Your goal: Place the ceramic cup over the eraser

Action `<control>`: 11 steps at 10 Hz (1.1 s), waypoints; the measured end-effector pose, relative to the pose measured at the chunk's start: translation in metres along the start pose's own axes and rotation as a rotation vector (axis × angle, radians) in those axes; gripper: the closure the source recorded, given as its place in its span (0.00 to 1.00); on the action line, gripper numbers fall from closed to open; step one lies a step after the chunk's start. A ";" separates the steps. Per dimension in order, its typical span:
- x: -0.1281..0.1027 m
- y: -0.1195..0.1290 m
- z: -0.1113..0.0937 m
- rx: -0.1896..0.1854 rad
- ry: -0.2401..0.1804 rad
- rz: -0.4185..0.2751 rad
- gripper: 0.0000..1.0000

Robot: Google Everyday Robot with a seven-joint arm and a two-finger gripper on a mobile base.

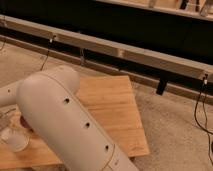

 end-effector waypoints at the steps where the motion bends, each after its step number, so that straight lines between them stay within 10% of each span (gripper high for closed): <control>1: 0.000 0.000 0.000 0.007 0.002 -0.008 0.52; 5: -0.001 0.003 -0.002 0.010 0.004 -0.012 0.94; 11: -0.004 0.005 -0.047 -0.022 -0.063 -0.003 1.00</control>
